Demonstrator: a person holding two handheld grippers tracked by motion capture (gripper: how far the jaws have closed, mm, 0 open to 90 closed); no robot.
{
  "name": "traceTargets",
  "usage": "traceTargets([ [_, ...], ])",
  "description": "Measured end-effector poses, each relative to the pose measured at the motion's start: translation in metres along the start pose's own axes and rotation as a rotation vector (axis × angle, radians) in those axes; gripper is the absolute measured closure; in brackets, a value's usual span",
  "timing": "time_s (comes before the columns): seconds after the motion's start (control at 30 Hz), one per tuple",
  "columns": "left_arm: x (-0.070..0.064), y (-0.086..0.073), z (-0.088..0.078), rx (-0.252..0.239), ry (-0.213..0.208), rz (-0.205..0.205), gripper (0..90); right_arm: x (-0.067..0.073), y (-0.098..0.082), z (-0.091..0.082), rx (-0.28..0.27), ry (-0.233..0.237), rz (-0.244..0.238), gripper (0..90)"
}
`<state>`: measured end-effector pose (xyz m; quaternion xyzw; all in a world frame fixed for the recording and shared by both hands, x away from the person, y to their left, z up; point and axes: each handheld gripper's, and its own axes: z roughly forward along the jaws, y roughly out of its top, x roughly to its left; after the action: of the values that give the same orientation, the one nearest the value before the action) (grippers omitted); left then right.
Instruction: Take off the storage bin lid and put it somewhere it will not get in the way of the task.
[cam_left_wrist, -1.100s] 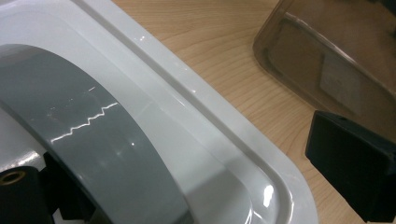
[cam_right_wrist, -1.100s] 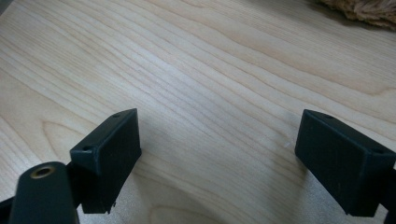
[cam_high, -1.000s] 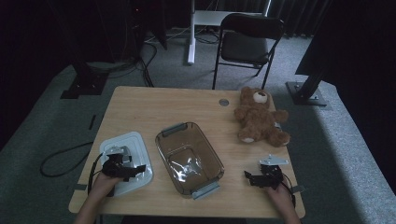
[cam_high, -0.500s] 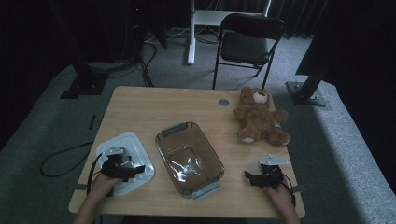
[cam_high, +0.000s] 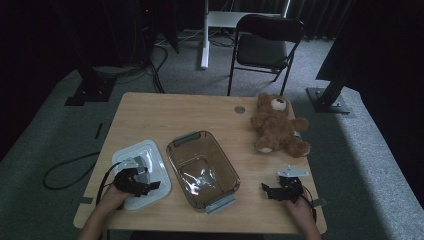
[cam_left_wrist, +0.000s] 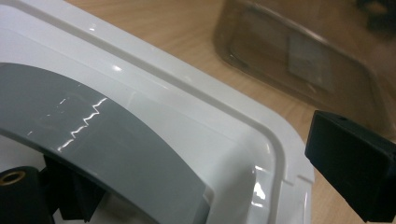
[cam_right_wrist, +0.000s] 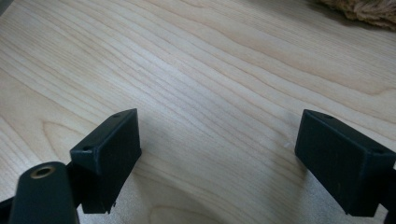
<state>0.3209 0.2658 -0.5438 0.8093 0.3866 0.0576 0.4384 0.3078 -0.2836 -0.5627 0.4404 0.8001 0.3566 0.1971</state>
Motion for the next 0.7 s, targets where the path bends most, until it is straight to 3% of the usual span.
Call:
traceTargets([
  [0.1,-0.0032,0.0023,0.005,0.03,0.001,0.013,6.7,-0.0002,0.0,-0.0001,-0.001,0.002,0.001,13.3],
  [0.2,-0.0022,0.0051,0.004,0.053,-0.004,-0.015,6.7,-0.0004,-0.0001,-0.0001,-0.002,0.004,0.004,13.3],
  [0.4,-0.0004,0.0052,0.0014,0.052,0.002,-0.024,6.9,-0.0005,-0.0001,-0.0002,-0.002,0.005,0.006,13.3],
  [0.57,0.0016,0.0065,0.0004,0.07,0.003,-0.029,15.8,-0.0005,-0.0001,-0.0002,-0.003,0.005,0.006,13.3],
  [0.7,0.004,0.0068,-0.0009,0.077,-0.033,-0.041,15.8,-0.0003,0.0,-0.0001,-0.002,0.003,0.005,13.4],
])
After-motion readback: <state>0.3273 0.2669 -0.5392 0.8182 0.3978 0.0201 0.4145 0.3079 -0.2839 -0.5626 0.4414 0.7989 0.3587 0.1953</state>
